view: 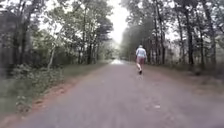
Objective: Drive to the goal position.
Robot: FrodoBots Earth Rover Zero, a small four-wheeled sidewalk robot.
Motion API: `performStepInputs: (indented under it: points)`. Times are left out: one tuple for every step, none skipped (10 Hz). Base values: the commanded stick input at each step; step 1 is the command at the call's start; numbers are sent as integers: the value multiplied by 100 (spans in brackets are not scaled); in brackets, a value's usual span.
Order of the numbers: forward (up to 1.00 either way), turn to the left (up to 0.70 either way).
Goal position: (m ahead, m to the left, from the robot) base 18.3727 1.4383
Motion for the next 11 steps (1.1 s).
performStepInputs:
  points:
    - [70, 0]
    - [70, 0]
    - [70, 0]
    - [70, 0]
    - [70, 0]
    - [70, 0]
    - [70, 0]
    - [70, 0]
    - [70, 0]
    - [70, 0]
    - [70, -5]
